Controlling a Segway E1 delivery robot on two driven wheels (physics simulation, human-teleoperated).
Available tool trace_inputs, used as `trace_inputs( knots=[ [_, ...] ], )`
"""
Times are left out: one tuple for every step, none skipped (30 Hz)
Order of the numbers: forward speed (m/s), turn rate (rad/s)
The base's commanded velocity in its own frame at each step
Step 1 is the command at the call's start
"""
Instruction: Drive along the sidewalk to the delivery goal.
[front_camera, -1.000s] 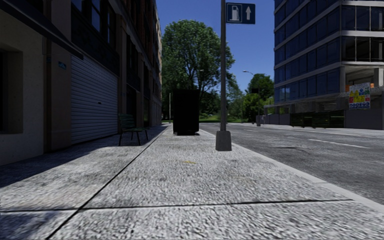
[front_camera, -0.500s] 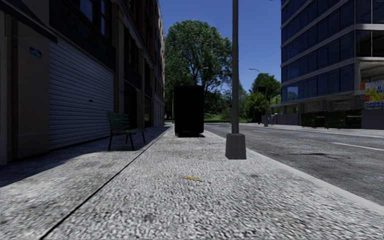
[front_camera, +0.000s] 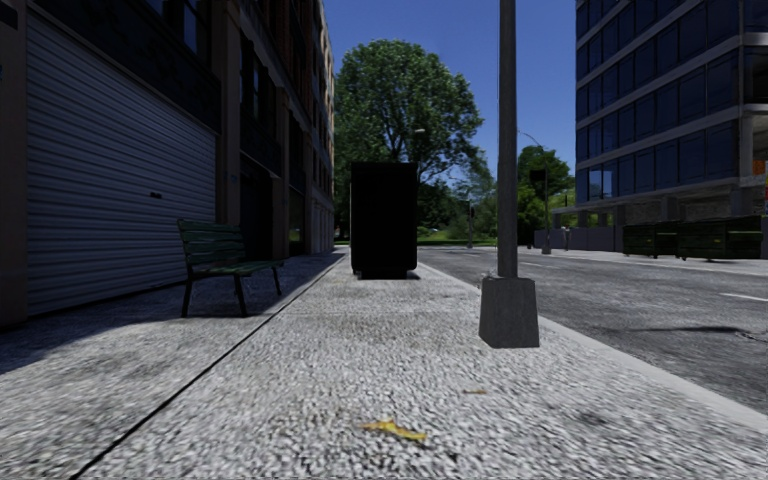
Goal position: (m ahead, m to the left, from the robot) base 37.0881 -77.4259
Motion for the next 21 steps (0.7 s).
trace_inputs(
  knots=[
    [2.00,0.19],
    [2.00,0.19],
    [2.00,0.20],
    [2.00,0.21],
    [2.00,0.21],
    [2.00,0.21],
    [2.00,0.21],
    [2.00,0.22],
    [2.00,0.22],
    [2.00,0.22],
    [2.00,0.22],
    [2.00,0.22],
    [2.00,0.22],
    [2.00,0.22],
    [2.00,0.22],
    [2.00,0.22],
    [2.00,0.22],
    [2.00,0.22],
    [2.00,0.22],
    [2.00,0.22],
    [2.00,0.22]
  ],
)
